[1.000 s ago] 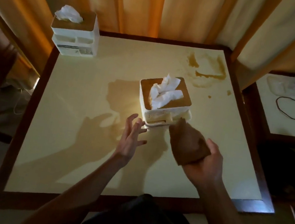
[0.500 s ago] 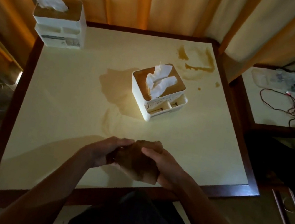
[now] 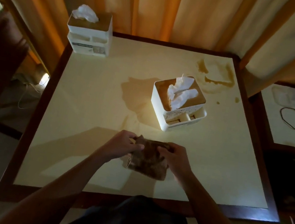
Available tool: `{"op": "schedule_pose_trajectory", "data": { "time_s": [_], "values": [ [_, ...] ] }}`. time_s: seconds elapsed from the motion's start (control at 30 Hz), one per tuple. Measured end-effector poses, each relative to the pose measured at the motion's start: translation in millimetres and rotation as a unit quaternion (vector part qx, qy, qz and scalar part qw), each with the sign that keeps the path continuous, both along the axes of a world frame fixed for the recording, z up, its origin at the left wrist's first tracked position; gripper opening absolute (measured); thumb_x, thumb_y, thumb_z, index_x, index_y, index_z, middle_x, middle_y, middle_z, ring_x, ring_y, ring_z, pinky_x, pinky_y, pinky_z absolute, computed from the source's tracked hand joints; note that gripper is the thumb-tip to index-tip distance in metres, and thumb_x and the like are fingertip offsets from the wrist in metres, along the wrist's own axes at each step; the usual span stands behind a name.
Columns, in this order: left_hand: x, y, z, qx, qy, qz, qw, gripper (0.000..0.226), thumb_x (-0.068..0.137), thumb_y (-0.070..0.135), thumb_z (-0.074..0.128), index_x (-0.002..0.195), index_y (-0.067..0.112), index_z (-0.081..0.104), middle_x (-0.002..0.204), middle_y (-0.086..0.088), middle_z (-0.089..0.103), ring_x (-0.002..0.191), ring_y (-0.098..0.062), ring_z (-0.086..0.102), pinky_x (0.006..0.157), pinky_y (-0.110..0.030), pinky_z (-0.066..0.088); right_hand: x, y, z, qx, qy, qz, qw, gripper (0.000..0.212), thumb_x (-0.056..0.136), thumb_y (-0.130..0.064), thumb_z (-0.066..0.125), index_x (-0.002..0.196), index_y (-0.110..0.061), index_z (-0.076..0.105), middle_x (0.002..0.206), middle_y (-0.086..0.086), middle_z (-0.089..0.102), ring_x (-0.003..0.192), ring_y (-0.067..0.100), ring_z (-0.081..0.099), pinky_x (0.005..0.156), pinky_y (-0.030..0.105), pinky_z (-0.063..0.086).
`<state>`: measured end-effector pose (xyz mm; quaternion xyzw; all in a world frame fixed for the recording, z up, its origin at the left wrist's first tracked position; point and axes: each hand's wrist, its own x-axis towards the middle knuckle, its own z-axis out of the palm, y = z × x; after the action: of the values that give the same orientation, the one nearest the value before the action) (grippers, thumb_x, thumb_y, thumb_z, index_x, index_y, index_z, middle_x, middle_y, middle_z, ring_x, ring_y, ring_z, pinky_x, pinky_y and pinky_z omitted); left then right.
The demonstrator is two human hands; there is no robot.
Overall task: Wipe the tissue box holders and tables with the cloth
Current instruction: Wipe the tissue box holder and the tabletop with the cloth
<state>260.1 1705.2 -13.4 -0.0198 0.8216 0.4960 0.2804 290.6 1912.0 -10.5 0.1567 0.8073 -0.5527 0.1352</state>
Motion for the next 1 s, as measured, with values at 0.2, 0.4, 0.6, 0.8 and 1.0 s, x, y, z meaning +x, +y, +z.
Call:
{"op": "schedule_pose_trajectory", "data": {
  "time_s": [0.2,0.4,0.6,0.8,1.0],
  "values": [
    [-21,18,1,-0.117,0.136,-0.014,0.984,0.032,0.078,0.03,0.077,0.108,0.023,0.07,0.097,0.001,0.073,0.087,-0.016,0.067,0.074,-0.026,0.047,-22,3,2,0.13,0.056,0.074,0.987,0.012,0.082,-0.014,0.073,0.09,-0.017,0.08,0.073,-0.011,0.071,0.067,0.001,0.066,0.066,0.016,0.051],
    [-37,17,-2,-0.161,0.158,-0.075,0.971,0.027,0.077,0.015,0.072,0.104,0.014,0.075,0.097,-0.008,0.073,0.093,-0.026,0.065,0.076,-0.031,0.049,-24,9,-2,0.188,0.086,0.147,0.967,0.016,0.082,-0.018,0.076,0.098,-0.016,0.078,0.08,-0.012,0.068,0.072,0.002,0.062,0.064,0.003,0.039],
    [-29,13,-5,-0.112,0.215,-0.063,0.968,0.014,0.078,0.013,0.074,0.091,0.018,0.073,0.09,0.001,0.071,0.082,-0.013,0.059,0.069,-0.027,0.04,-16,19,-11,0.257,0.138,0.125,0.949,0.02,0.081,-0.001,0.068,0.099,-0.006,0.076,0.093,0.009,0.073,0.087,0.023,0.066,0.077,0.023,0.047],
    [2,-4,-13,-0.104,0.378,-0.091,0.915,0.018,0.077,0.012,0.079,0.093,0.017,0.073,0.091,0.002,0.063,0.088,-0.015,0.053,0.075,-0.031,0.045,20,21,-24,0.319,0.328,0.17,0.873,0.014,0.075,-0.01,0.065,0.088,-0.01,0.069,0.085,0.006,0.064,0.082,0.023,0.055,0.069,0.031,0.047],
    [41,-16,-28,-0.119,0.45,-0.131,0.875,0.016,0.082,0.029,0.063,0.098,0.025,0.063,0.094,0.0,0.06,0.088,-0.022,0.057,0.072,-0.037,0.05,60,22,-44,0.332,0.416,0.227,0.816,0.012,0.073,-0.01,0.061,0.084,-0.012,0.065,0.084,0.007,0.058,0.079,0.025,0.048,0.068,0.032,0.033]
  ]
}}
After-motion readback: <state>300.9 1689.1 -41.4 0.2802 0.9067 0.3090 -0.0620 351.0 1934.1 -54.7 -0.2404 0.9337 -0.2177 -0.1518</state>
